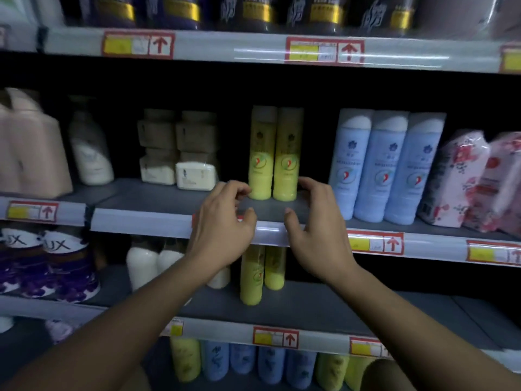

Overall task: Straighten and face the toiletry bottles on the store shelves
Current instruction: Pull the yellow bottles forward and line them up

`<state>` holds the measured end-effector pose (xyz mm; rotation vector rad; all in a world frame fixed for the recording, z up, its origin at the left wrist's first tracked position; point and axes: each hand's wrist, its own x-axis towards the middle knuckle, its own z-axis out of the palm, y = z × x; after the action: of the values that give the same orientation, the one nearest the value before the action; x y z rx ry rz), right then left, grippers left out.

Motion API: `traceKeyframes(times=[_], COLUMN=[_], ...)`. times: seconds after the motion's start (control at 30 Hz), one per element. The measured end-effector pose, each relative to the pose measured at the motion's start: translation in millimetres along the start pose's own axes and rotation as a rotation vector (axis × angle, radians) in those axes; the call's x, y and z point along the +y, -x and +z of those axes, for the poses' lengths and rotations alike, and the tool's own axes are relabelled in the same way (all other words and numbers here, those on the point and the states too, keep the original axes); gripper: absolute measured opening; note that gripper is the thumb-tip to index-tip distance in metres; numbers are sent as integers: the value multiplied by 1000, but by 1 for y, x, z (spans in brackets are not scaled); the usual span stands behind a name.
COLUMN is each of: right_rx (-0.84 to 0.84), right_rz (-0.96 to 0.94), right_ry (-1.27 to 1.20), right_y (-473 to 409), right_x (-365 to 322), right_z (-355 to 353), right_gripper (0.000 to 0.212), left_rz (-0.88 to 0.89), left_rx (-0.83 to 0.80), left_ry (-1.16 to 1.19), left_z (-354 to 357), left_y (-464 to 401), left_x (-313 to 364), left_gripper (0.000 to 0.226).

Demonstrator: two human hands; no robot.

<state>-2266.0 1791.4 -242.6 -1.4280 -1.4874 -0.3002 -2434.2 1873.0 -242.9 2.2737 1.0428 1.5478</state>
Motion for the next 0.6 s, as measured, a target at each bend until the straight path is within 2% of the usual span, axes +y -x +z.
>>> traceKeyframes(times=[0.17, 0.33, 0.47, 0.6], right_rx=[-94, -145, -178, -211], right_rz=[219, 356, 433, 469], right_ry=[-39, -45, -34, -54], right_y=[-43, -85, -108, -119], right_x=[6, 17, 34, 46], right_z=[15, 38, 56, 64], right_gripper=[68, 81, 73, 59], left_rz=[-24, -112, -217, -282], left_rx=[-132, -162, -139, -107], left_ry=[-77, -101, -82, -71], left_z=[12, 34, 54, 67], left_y=[-35, -78, -113, -132], left_x=[-6, -21, -36, -41], left_gripper=[54, 66, 75, 64])
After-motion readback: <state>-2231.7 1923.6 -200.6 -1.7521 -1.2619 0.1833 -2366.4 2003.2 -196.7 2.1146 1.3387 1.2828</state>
